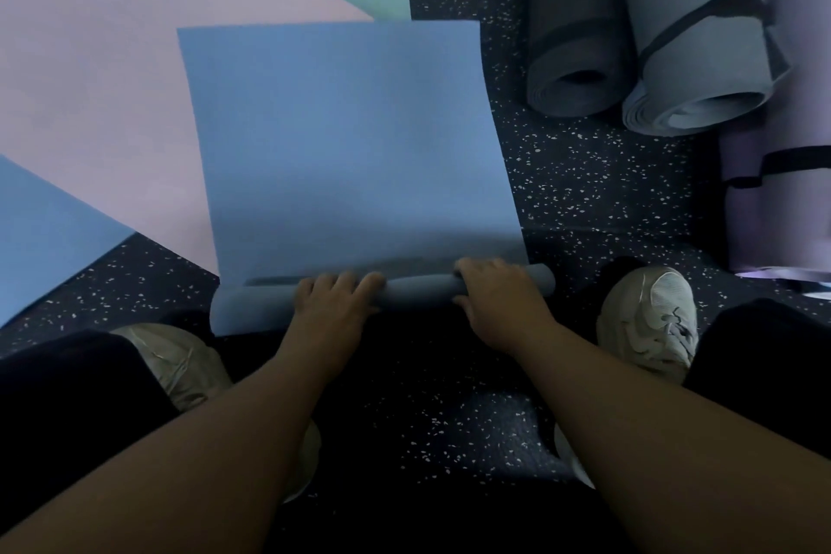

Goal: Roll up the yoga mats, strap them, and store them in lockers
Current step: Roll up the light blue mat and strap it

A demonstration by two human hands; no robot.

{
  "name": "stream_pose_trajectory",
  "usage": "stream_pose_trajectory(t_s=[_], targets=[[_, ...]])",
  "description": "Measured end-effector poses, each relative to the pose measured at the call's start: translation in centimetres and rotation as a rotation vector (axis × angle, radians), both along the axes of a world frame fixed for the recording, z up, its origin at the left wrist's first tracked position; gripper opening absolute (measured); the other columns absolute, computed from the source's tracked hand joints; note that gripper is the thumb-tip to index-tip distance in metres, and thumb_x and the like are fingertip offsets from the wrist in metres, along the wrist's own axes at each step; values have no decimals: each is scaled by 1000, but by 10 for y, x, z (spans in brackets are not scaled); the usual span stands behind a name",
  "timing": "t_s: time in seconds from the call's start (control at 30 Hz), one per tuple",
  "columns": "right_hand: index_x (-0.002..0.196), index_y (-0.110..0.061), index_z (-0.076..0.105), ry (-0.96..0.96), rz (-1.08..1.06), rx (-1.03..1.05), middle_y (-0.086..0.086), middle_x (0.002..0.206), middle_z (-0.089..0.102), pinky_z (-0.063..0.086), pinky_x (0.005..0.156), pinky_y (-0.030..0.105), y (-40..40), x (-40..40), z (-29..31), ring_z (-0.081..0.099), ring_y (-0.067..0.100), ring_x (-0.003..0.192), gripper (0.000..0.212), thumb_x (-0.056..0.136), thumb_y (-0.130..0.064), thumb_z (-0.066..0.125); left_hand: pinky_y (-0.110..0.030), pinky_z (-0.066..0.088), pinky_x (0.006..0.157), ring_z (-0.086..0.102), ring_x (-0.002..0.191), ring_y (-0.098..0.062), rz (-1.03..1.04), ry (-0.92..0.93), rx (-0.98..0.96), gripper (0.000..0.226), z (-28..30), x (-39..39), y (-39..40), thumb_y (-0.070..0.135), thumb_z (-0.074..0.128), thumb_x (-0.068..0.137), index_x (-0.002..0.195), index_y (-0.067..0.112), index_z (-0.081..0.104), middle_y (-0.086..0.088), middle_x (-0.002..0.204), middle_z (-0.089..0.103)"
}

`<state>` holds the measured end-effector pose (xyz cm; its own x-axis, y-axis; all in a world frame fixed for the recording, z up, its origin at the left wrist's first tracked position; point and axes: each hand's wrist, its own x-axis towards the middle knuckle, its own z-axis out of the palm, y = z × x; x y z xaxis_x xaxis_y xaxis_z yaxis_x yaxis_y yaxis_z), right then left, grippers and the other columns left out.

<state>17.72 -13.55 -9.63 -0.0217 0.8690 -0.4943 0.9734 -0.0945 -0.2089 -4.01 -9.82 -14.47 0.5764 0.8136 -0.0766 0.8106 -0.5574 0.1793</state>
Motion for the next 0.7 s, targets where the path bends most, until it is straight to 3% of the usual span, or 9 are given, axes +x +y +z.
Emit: stream_pose_trajectory(t_s=[0.2,0.37,0.47,0.7], targets=[[123,-19,42,-31,69,-110,3,127,54,34,93,39,-15,-6,-2,44,25,118,27,101,-32,39,-38,43,68,61,70,-29,-18,-6,-51,26,-5,-11,-21,40,35,84,105,30,45,-3,80,63],[123,-19,45,-44,32,-70,5,133,46,32,97,39,-12,-9,-8,41,25,120,26,102,-30,34,-36,26,76,41,88,-25,41,-72,81,29,-6,-3,-22,32,40,80,106,26,51,-7,98,51],[124,-19,48,-66,-19,-22,6,139,35,29,101,38,-9,-11,-12,35,26,124,29,102,-31,34,-36,25,74,39,88,-25,-13,-90,98,40,-1,4,-21,26,39,71,109,25,50,-4,100,43],[129,-20,43,-131,-138,7,5,131,43,28,108,44,-2,-18,-13,37,26,124,30,103,-29,34,-38,30,81,43,100,-28,-21,-88,95,41,0,14,-27,34,43,74,112,19,50,-5,109,45]])
